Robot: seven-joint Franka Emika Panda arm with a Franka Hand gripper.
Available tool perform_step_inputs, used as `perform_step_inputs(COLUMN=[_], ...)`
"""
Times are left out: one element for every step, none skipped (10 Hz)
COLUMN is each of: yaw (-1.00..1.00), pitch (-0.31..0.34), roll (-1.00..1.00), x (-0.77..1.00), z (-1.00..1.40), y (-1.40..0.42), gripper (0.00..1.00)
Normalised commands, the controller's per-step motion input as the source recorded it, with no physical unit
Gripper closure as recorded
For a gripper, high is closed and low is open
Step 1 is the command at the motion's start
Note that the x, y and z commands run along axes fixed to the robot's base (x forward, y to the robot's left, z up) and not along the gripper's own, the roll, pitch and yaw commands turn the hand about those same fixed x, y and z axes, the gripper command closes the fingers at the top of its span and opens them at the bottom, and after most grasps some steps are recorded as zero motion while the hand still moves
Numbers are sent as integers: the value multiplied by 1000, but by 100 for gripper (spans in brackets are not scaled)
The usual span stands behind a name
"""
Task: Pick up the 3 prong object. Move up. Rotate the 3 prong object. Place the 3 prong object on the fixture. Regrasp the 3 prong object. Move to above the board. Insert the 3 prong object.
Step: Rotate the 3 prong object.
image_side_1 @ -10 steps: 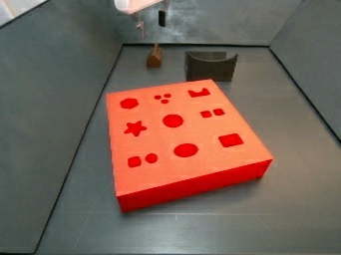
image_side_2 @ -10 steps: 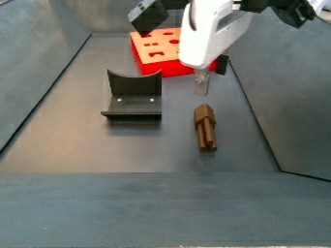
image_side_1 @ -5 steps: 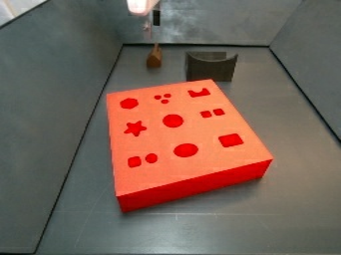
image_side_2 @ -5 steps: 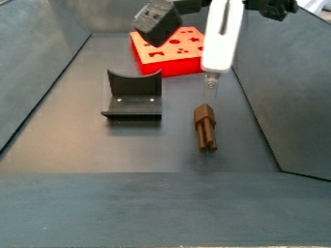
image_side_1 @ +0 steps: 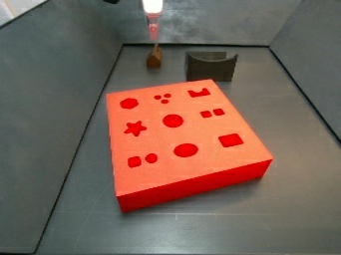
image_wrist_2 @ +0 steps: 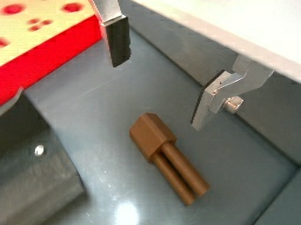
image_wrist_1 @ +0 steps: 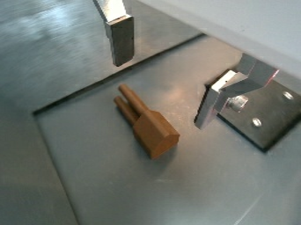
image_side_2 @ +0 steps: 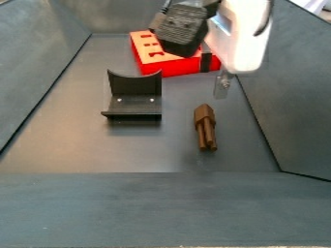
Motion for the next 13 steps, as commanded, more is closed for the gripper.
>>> perform_step_inputs(yaw=[1000, 1000, 1000, 1000, 1000, 1000, 1000, 1000, 1000, 1000, 1000, 1000, 1000], pitch=[-13, -13, -14, -15, -16, -17, -18, -20, -21, -23, -25, -27, -31], roll=[3, 3, 3, 3, 3, 3, 4, 4, 4, 5, 5, 6, 6], x=[37, 37, 37, 37, 37, 37, 37, 37, 37, 37, 36, 36, 36], z=[-27, -27, -26, -26, -26, -26, -26, -26, -26, -27, -27, -27, -27], y=[-3, -3, -3, -3, -3, -3, -3, -3, -3, -3, -3, -3, -3], gripper=[0, 0, 0, 0, 0, 0, 0, 0, 0, 0, 0, 0, 0])
